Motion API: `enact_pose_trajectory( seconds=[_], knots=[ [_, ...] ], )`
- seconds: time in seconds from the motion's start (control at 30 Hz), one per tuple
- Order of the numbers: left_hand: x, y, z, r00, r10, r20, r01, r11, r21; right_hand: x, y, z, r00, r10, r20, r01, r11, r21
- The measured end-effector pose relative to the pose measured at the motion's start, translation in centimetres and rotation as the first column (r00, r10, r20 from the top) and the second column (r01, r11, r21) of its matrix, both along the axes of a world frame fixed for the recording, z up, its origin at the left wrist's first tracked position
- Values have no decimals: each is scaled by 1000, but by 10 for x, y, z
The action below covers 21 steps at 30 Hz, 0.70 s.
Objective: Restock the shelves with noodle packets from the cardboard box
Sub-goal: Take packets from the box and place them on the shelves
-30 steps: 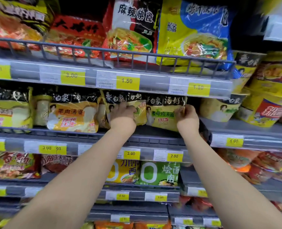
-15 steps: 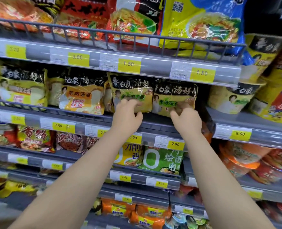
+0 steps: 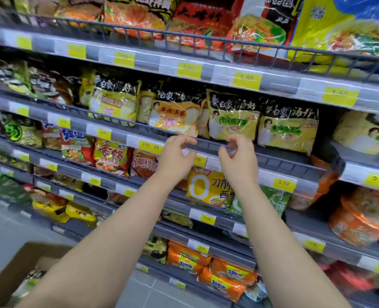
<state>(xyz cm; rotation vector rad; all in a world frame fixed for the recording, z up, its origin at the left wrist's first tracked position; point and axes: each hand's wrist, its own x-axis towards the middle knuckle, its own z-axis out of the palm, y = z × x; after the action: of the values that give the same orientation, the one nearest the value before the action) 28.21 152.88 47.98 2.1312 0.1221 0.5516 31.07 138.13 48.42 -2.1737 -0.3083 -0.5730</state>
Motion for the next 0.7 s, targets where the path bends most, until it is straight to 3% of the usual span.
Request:
enact_pose_trajectory(
  seconds=[0.13,0.23,0.37,0.5,0.6,0.7],
  knots=[
    [-70,67,-33,984,125,-126,-142,981,-135,-52,68,-37,987,114,-114,-107,992,65],
    [-144,123,-72,927,217,-305,-293,928,-231,-102,119,-77,949,184,-257,-153,979,137],
    [-244,190,-127,829,360,-428,-496,828,-263,-177,177,-137,823,266,-501,-161,956,244],
    [-327,233,-172,729,446,-520,-657,671,-345,-236,226,-190,712,312,-629,-150,943,297],
    [-372,260,-197,664,445,-601,-728,569,-384,-267,253,-218,583,358,-730,-164,931,326],
    [-400,290,-217,610,407,-679,-792,322,-519,-280,278,-243,321,382,-866,-65,922,382]
  ],
)
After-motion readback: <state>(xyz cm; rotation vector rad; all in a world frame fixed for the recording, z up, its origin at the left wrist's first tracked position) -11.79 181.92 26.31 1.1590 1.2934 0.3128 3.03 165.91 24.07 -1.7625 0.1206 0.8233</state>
